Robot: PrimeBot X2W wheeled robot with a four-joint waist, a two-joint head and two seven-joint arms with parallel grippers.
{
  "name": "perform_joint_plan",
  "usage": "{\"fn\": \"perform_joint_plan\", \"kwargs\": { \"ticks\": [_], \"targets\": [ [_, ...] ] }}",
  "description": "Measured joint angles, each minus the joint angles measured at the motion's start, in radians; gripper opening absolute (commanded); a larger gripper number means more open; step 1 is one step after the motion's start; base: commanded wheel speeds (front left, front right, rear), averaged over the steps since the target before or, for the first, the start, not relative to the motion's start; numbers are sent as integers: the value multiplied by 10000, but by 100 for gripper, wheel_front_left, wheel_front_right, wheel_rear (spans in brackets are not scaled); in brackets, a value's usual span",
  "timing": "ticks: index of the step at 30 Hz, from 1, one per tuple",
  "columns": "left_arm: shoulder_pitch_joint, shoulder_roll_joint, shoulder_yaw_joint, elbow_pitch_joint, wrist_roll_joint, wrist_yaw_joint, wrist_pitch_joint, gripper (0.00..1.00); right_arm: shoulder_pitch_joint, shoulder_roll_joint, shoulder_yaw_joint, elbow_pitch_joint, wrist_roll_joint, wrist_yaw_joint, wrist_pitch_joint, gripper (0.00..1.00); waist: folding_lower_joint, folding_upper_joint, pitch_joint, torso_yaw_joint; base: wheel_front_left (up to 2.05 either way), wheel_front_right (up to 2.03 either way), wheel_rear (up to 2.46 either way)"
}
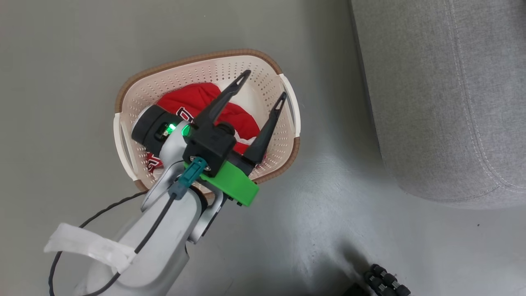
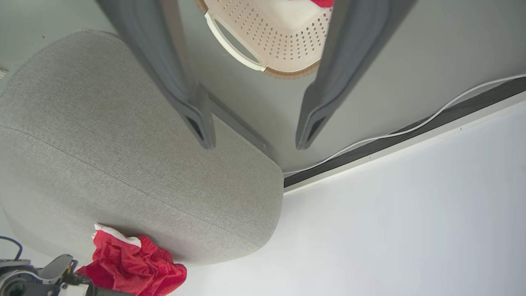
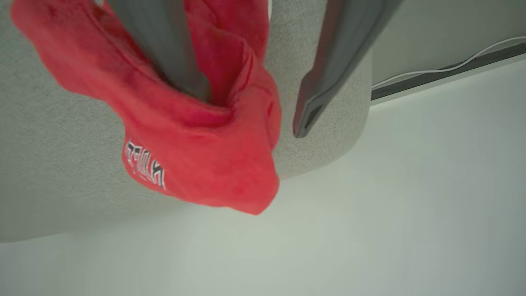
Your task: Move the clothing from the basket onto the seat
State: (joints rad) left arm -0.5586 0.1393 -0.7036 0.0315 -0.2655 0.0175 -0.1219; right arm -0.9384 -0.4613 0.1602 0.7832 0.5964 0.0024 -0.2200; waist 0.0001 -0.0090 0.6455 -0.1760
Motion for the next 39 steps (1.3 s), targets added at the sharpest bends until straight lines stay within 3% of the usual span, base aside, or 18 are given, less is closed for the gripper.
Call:
{"fn": "perform_joint_plan", "kwargs": {
  "ticks": [10,17,26,39],
  "targets": [
    [34,29,405,506,-238,15,-612,100,674,600,447,67,-453,504,-272,100,0,0,-544,-178,0,0,0],
    [257,15,631,899,-449,19,-899,100,1304,790,468,-119,-577,606,-345,100,0,0,-1096,-231,0,0,0],
    [1000,-31,1076,1515,-945,180,-1164,100,1970,922,479,-1620,-1354,608,-347,100,-1,0,-2177,-182,0,0,0],
    [2368,79,2569,2121,-1645,573,-1269,100,3830,1845,1091,-2592,-1885,767,-345,100,-1,0,-3940,208,0,0,0]
  ]
}}
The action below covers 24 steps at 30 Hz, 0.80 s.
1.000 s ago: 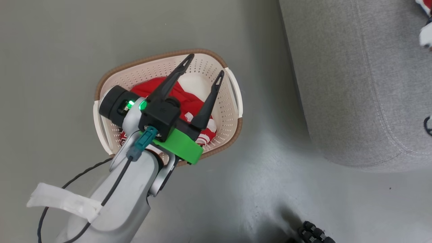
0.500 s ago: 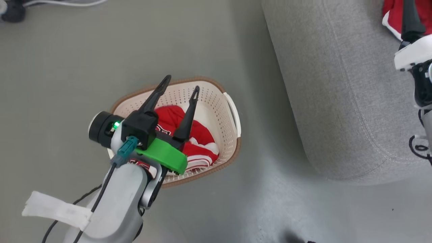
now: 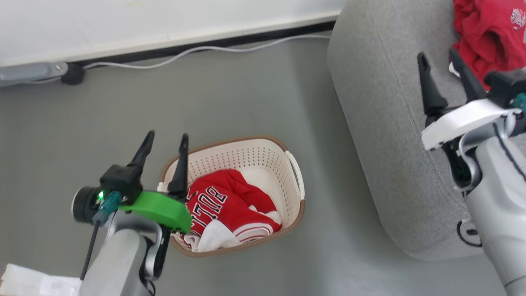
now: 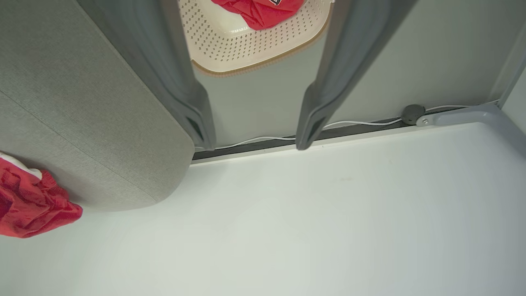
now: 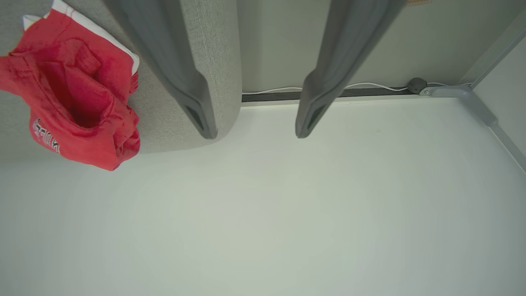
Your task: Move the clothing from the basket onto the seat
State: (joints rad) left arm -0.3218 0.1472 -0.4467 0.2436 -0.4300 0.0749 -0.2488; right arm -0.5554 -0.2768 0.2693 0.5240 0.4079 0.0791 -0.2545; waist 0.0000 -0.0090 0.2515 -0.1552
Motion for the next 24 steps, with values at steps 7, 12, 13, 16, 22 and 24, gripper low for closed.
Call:
{"fn": "perform_joint_plan", "kwargs": {
  "ticks": [7,12,13,16,22,24],
  "targets": [
    [1008,148,748,84,-163,138,-2,100,1179,506,320,-232,-188,-178,0,100,0,0,-969,307,0,0,0],
    [1549,190,1218,-153,-163,221,-2,100,1992,777,577,-395,-343,-286,0,100,0,0,-1581,553,0,0,0],
    [1679,217,1313,-201,-163,222,-2,100,2125,821,662,-431,-408,-299,0,100,0,0,-1691,605,0,0,0],
    [2085,293,1567,-326,-161,226,-2,100,2462,938,884,-589,-495,-380,0,100,0,0,-1967,757,0,0,0],
    [2737,307,1916,-612,-155,238,-2,100,2965,1049,1014,-999,-577,-570,0,100,0,0,-2336,1023,0,0,0],
    [2930,305,2010,-706,-155,249,-2,100,3172,1087,999,-1147,-575,-662,0,100,0,0,-2431,1087,0,0,0]
  ]
}}
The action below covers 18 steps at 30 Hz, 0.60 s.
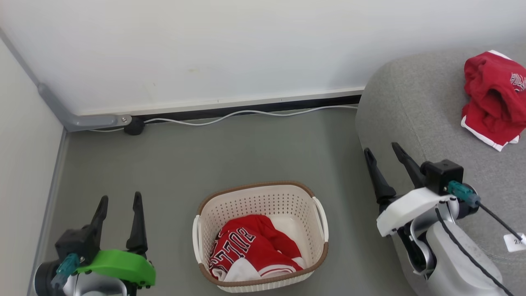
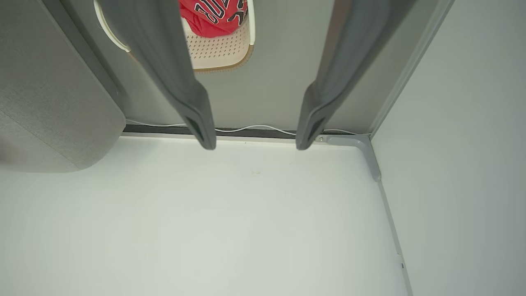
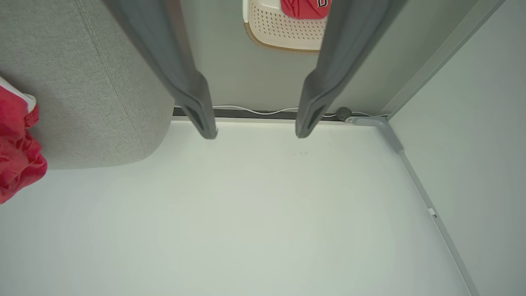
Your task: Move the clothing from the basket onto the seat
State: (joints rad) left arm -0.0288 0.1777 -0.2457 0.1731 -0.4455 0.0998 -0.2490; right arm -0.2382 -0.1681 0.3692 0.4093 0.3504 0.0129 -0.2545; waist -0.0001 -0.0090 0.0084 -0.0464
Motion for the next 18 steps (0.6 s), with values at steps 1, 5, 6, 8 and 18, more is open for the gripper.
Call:
{"fn": "perform_joint_plan", "kwargs": {
  "ticks": [1,5,6,8,18],
  "targets": [
    [103,-6,56,-56,0,19,0,100,111,27,-17,-61,2,-59,0,100,0,0,-39,30,0,0,0],
    [506,-4,374,-288,6,21,0,100,456,115,-102,-351,6,-190,0,100,0,0,-139,86,0,0,0],
    [573,-6,441,-337,25,23,0,100,522,113,-138,-407,6,-240,0,100,0,0,-151,88,0,0,0],
    [693,-8,558,-474,105,65,0,100,677,100,-226,-520,8,-334,0,100,0,0,-175,88,0,0,0],
    [1261,-54,828,-838,238,67,0,100,1324,94,-313,-1009,10,-585,0,100,0,0,-231,110,0,0,0]
  ]
}}
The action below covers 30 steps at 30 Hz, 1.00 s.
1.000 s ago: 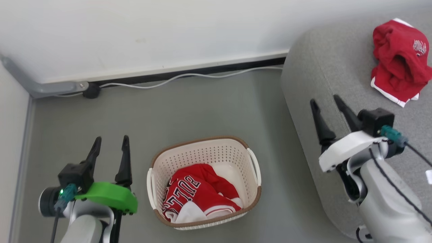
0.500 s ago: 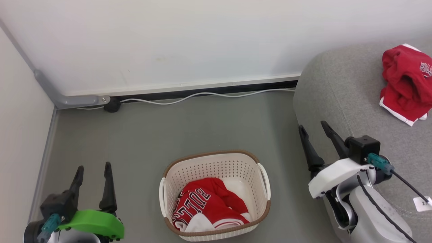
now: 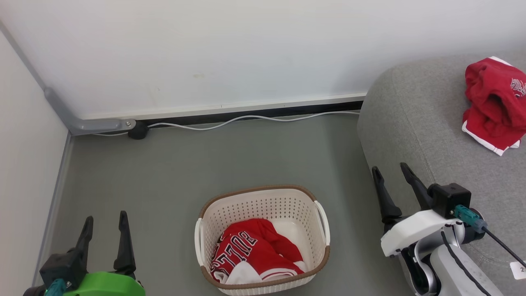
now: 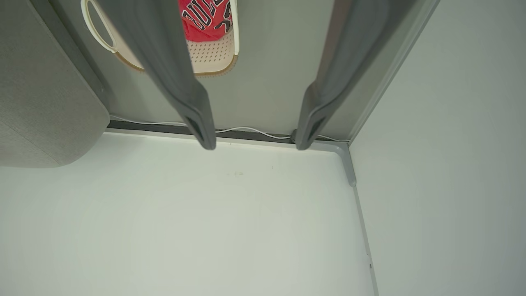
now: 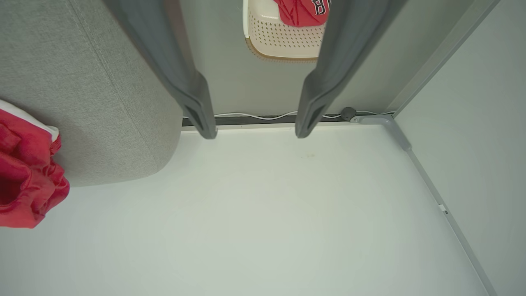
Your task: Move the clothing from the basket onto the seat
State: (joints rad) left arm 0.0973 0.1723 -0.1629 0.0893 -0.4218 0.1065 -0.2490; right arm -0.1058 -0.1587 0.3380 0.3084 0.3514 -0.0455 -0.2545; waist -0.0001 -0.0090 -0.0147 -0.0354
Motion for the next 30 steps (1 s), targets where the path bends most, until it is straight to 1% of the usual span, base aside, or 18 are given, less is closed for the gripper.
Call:
{"fn": "perform_joint_plan", "kwargs": {
  "ticks": [9,11,21,24,30],
  "targets": [
    [253,-42,96,-222,132,0,0,100,224,-92,0,-360,-2,-19,0,100,0,0,64,30,0,0,0],
    [274,-61,104,-253,134,0,0,100,312,-96,2,-416,-2,-90,0,100,0,0,80,37,0,0,0],
    [416,-151,182,-395,221,-21,0,100,536,-196,2,-734,-2,-109,2,100,0,0,168,64,0,0,0],
    [470,-176,196,-414,222,-25,0,100,546,-230,2,-805,-2,-176,4,100,0,0,198,66,0,0,0],
    [524,-184,211,-525,295,-107,0,100,559,-244,6,-1032,-4,-180,44,100,0,0,333,56,0,0,0]
  ]
}}
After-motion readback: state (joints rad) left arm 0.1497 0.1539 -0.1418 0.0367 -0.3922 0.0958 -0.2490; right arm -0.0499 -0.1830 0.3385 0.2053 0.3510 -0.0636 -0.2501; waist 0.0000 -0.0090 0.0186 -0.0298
